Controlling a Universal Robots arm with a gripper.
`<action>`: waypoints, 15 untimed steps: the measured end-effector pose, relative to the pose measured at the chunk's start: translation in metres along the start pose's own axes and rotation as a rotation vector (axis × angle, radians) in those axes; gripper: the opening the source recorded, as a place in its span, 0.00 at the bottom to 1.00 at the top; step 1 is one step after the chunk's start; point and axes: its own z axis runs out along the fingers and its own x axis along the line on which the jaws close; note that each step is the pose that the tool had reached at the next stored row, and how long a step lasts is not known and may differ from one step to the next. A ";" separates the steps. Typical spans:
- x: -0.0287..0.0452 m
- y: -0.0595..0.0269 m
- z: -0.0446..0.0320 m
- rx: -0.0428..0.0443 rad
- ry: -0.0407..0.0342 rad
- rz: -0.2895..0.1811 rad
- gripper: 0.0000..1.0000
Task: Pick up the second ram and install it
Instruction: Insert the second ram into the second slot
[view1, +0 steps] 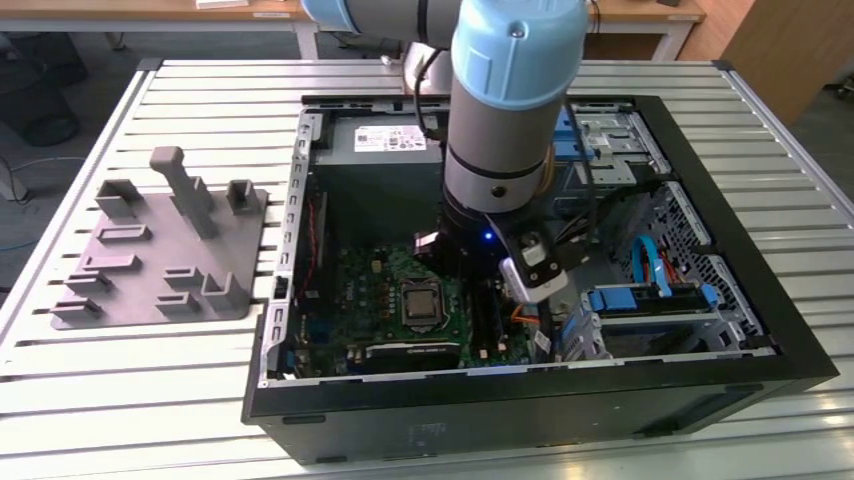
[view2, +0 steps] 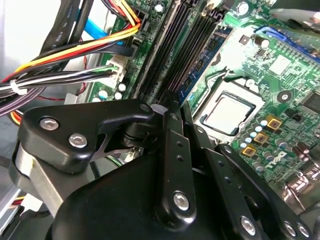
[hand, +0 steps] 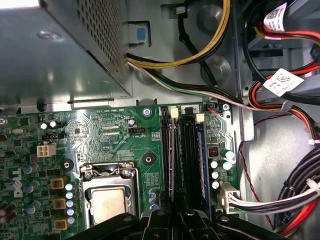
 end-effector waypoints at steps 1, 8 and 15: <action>0.0000 0.0000 -0.0015 0.0000 -0.0003 0.000 0.14; 0.0000 0.0000 -0.0031 0.0005 -0.0005 0.000 0.14; 0.0000 -0.0009 -0.0032 0.0125 -0.0015 0.000 0.14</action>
